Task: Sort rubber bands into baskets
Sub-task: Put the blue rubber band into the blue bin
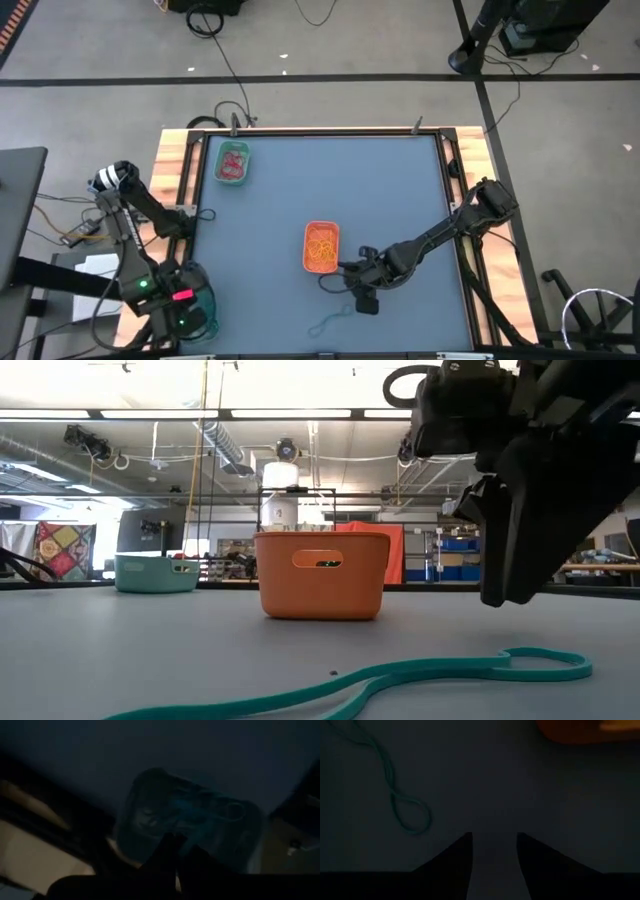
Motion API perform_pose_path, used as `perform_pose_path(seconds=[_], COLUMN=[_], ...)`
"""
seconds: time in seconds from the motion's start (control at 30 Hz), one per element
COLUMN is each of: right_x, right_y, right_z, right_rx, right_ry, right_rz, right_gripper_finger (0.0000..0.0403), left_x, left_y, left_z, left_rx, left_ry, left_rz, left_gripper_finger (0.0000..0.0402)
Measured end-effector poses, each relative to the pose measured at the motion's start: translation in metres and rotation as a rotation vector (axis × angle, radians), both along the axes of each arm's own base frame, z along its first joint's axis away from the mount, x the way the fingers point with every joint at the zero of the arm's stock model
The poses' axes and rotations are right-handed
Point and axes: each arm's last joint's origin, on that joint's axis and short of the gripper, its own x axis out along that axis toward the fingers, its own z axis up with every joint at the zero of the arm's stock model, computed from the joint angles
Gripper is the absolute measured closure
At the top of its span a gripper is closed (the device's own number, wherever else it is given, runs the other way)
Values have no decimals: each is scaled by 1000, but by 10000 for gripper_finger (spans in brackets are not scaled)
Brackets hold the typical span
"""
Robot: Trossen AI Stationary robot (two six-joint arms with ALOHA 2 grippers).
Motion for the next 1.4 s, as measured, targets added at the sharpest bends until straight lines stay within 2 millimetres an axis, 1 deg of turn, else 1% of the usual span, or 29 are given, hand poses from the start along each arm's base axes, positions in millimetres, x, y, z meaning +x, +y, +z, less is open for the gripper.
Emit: perform_pose_path(seconds=[0.1, 0.2, 0.27, 0.33, 0.43, 0.53, 0.67, 0.77, 0.9, 1.0, 1.07, 1.17, 1.2, 1.3, 1.33, 1.4], right_x=[3, 6, 6, 7, 6, 7, 12, 13, 15, 15, 14, 13, 13, 11, 12, 17], right_y=[3, 7, 9, 11, 20, 29, 39, 40, 41, 41, 42, 41, 41, 36, 34, 30], right_z=[2, 2, 1, 1, 2, 1, -11, -29, -43, -47, -47, -39, -35, -22, -14, 9], right_rx=[7, -7, -23, -27, -21, -42, -41, -89, -110, -122, -140, -142, -132, -134, -131, -130], right_ry=[-42, -92, -113, -155, -202, -264, -319, -282, -262, -249, -252, -272, -281, -269, -283, -353], right_rz=[26, 99, 148, 192, 290, 405, 557, 574, 601, 590, 582, 573, 572, 523, 513, 473], right_gripper_finger=[238, 238, 238, 238, 238, 238, 238, 238, 239, 259, 295, 374, 387, 393, 395, 396], left_x=[3, 5, 6, 4, -2, -5, -3, 4, 11, 14, 17, 23, 26, 37, 41, 51], left_y=[-5, -11, -15, -18, -24, -29, -32, -34, -35, -35, -35, -34, -33, -31, -30, -26], left_z=[1, 1, -1, -5, -12, -15, -12, -1, 10, 16, 20, 25, 26, 30, 31, 33], left_rx=[-43, -96, -110, -101, -80, -84, -119, -180, -201, -216, -217, -197, -185, -129, -103, -46], left_ry=[-44, -70, -70, -32, 4, 14, 11, -9, -66, -86, -126, -238, -292, -478, -536, -607], left_rz=[1, 0, -2, 17, 52, 124, 197, 229, 252, 262, 266, 272, 271, 233, 207, 147], left_gripper_finger=[390, 371, 351, 328, 297, 274, 261, 260, 260, 260, 259, 259, 260, 263, 263, 264])
